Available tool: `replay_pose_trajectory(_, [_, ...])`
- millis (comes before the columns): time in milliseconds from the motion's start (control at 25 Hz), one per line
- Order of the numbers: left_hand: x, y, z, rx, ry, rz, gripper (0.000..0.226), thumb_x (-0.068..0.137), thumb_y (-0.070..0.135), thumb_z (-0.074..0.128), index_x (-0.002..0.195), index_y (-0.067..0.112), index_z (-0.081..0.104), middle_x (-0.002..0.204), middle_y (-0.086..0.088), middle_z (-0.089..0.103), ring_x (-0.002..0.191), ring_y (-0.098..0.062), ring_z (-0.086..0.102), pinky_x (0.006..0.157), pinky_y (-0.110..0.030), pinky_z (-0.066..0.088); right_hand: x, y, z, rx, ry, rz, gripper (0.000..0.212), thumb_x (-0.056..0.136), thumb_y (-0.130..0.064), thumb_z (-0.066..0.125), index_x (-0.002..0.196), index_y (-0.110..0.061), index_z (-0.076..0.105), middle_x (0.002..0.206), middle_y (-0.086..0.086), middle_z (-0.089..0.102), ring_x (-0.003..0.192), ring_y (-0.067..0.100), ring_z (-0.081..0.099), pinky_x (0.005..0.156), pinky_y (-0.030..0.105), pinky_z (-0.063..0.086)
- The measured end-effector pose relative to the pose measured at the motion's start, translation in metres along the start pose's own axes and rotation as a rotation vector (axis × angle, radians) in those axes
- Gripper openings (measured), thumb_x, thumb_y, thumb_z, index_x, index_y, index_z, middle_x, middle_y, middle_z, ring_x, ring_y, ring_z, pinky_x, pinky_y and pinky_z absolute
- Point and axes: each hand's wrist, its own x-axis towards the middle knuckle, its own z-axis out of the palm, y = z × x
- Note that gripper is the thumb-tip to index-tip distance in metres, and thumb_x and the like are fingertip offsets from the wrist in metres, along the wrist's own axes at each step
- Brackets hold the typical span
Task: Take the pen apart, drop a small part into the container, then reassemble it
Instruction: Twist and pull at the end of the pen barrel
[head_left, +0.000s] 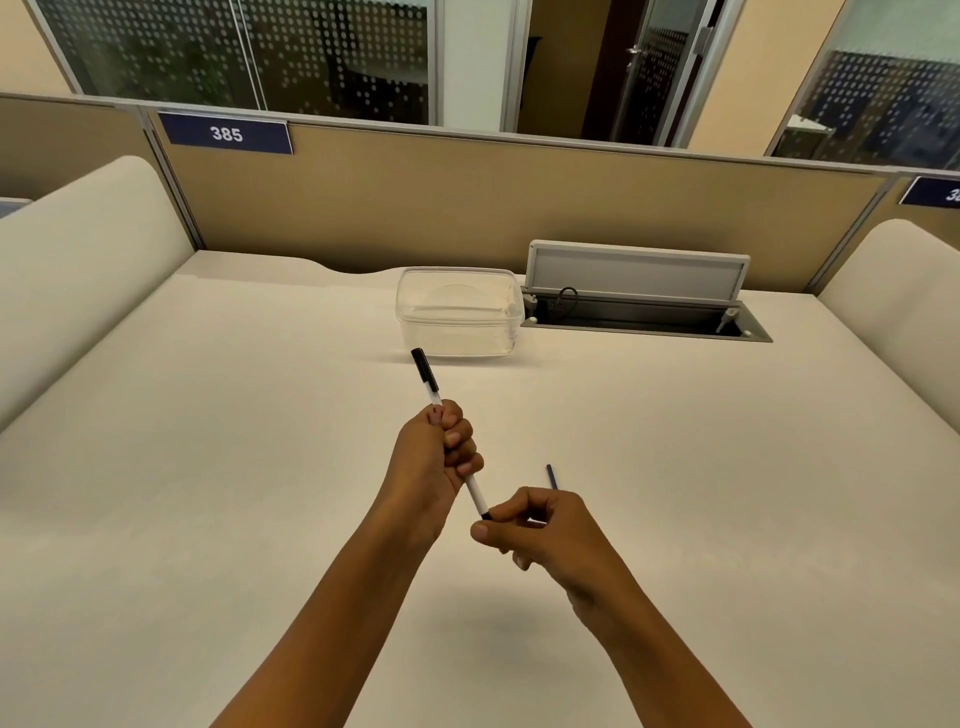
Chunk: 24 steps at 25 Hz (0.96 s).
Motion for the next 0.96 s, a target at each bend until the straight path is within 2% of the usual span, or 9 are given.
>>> replay_pose_trajectory(80, [0.0,0.0,0.001,0.008,0.003,0.007,0.04,0.091,0.001,0.017,0.057,0.014,0.034,0.037,0.007,0.033,0.033,-0.006,0.024,0.036,-0.017,0.025,0.001,0.0,0.0,0.003,-0.023,-0.011,0.02,0.068,-0.027,0.083,0.078,-0.017,0.069,0.074,-0.001,0.07,0.063,0.011,0.064,0.055,0.021,0.05])
replay_pose_trajectory(200, [0.0,0.004,0.0,-0.011,0.002,0.008,0.04,0.092,0.002,0.017,0.058,0.014,0.034,0.037,0.007,0.033,0.032,-0.006,0.024,0.035,-0.016,0.025,-0.001,-0.002,-0.004,0.075,-0.232,0.028,0.024,0.084,-0.039,0.066,0.097,-0.019,0.072,0.093,0.001,0.072,0.074,0.012,0.066,0.063,0.024,0.051])
replay_pose_trajectory(280, [0.0,0.006,-0.002,-0.022,0.004,0.004,0.04,0.091,0.0,0.016,0.058,0.015,0.034,0.037,0.007,0.032,0.032,-0.006,0.024,0.035,-0.016,0.024,-0.001,-0.001,-0.005,0.072,-0.284,0.019,0.025,0.089,-0.037,0.059,0.099,-0.019,0.073,0.092,0.0,0.073,0.076,0.01,0.065,0.065,0.023,0.051])
replay_pose_trajectory(400, [-0.001,0.005,-0.003,-0.027,0.007,-0.01,0.039,0.089,-0.002,0.016,0.058,0.015,0.034,0.037,0.007,0.032,0.033,-0.006,0.024,0.036,-0.018,0.024,0.001,0.003,-0.001,0.033,-0.176,-0.015,0.016,0.079,-0.033,0.072,0.083,-0.018,0.076,0.073,-0.004,0.071,0.065,0.008,0.061,0.061,0.02,0.05])
replay_pose_trajectory(480, [-0.002,0.002,-0.004,-0.016,0.005,-0.005,0.04,0.09,0.0,0.016,0.059,0.015,0.035,0.038,0.007,0.033,0.034,-0.007,0.024,0.038,-0.018,0.024,0.002,0.004,0.003,0.019,-0.078,-0.015,0.014,0.069,-0.027,0.082,0.069,-0.019,0.07,0.066,-0.002,0.067,0.058,0.009,0.06,0.056,0.02,0.049])
replay_pose_trajectory(600, [-0.001,-0.001,-0.004,-0.019,0.006,0.004,0.04,0.092,0.001,0.016,0.059,0.015,0.035,0.039,0.007,0.033,0.034,-0.006,0.024,0.037,-0.018,0.025,0.003,0.005,0.003,-0.036,-0.089,-0.005,0.026,0.067,-0.033,0.083,0.077,-0.017,0.063,0.077,-0.002,0.067,0.061,0.008,0.06,0.059,0.023,0.05])
replay_pose_trajectory(760, [0.002,0.001,-0.008,-0.044,0.025,0.005,0.041,0.093,0.002,0.017,0.058,0.015,0.036,0.037,0.007,0.034,0.033,-0.005,0.025,0.035,-0.017,0.026,0.0,0.003,0.002,-0.052,-0.281,-0.027,0.026,0.089,-0.04,0.057,0.1,-0.019,0.069,0.097,-0.004,0.071,0.076,0.009,0.065,0.066,0.023,0.051])
replay_pose_trajectory(840, [0.003,0.0,-0.009,-0.049,0.031,0.001,0.041,0.091,0.001,0.017,0.058,0.015,0.036,0.037,0.007,0.034,0.032,-0.005,0.025,0.035,-0.016,0.025,0.0,0.004,0.003,-0.05,-0.255,-0.047,0.024,0.091,-0.037,0.056,0.095,-0.02,0.073,0.09,-0.003,0.072,0.075,0.009,0.064,0.067,0.023,0.051])
replay_pose_trajectory(960, [0.002,-0.002,-0.009,-0.061,0.017,-0.004,0.04,0.089,-0.001,0.017,0.058,0.015,0.036,0.038,0.007,0.034,0.032,-0.006,0.025,0.036,-0.016,0.025,0.001,0.005,0.006,-0.041,-0.124,-0.031,0.012,0.077,-0.031,0.075,0.072,-0.021,0.071,0.07,-0.004,0.068,0.062,0.006,0.061,0.06,0.021,0.05])
